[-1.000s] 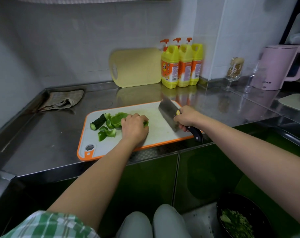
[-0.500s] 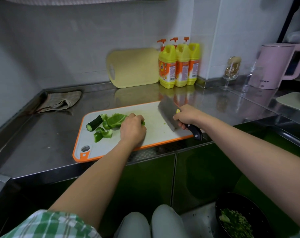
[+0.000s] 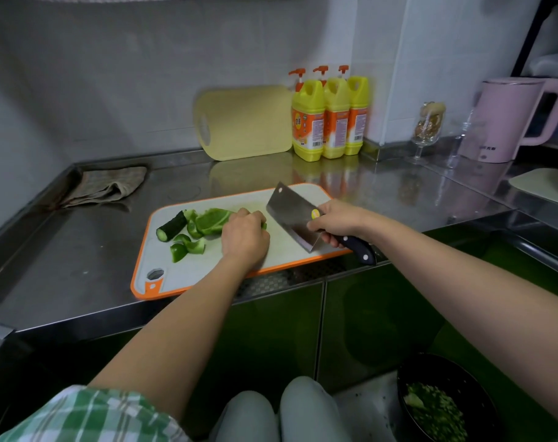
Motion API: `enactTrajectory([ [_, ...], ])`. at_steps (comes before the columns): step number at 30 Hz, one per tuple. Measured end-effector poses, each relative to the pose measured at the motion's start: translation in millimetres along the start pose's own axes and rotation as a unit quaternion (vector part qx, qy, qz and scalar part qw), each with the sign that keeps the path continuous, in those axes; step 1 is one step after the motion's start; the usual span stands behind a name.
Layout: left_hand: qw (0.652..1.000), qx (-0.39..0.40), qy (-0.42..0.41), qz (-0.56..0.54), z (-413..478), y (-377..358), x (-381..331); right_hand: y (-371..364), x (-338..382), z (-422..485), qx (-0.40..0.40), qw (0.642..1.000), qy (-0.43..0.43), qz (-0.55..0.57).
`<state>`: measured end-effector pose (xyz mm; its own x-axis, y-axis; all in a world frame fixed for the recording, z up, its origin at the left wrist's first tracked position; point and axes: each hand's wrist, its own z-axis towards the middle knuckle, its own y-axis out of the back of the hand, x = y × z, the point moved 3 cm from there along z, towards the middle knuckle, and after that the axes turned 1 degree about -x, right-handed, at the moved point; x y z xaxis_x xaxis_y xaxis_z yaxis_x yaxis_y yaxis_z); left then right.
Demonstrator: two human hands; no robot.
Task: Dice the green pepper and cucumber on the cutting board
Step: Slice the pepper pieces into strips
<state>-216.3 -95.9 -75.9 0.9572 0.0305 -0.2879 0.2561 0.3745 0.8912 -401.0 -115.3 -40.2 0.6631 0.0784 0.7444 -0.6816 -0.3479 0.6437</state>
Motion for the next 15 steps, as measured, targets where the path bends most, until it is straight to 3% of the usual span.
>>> enactTrajectory([
  [7, 1.0, -0.005, -0.004, 0.004, -1.0, 1.2, -0.3, 18.9, -14.0, 4.0, -0.073, 0.996, -0.045, 0.003],
  [12, 1.0, 0.003, -0.003, 0.007, 1.1, 0.7, 0.3, 2.1, 1.9, 0.9, -0.004, 1.0, -0.007, 0.001],
  [15, 1.0, 0.003, -0.006, 0.006, 2.4, 0.7, 1.7, 1.1, -2.0, 4.4, -0.017, 0.999, -0.028, -0.004],
])
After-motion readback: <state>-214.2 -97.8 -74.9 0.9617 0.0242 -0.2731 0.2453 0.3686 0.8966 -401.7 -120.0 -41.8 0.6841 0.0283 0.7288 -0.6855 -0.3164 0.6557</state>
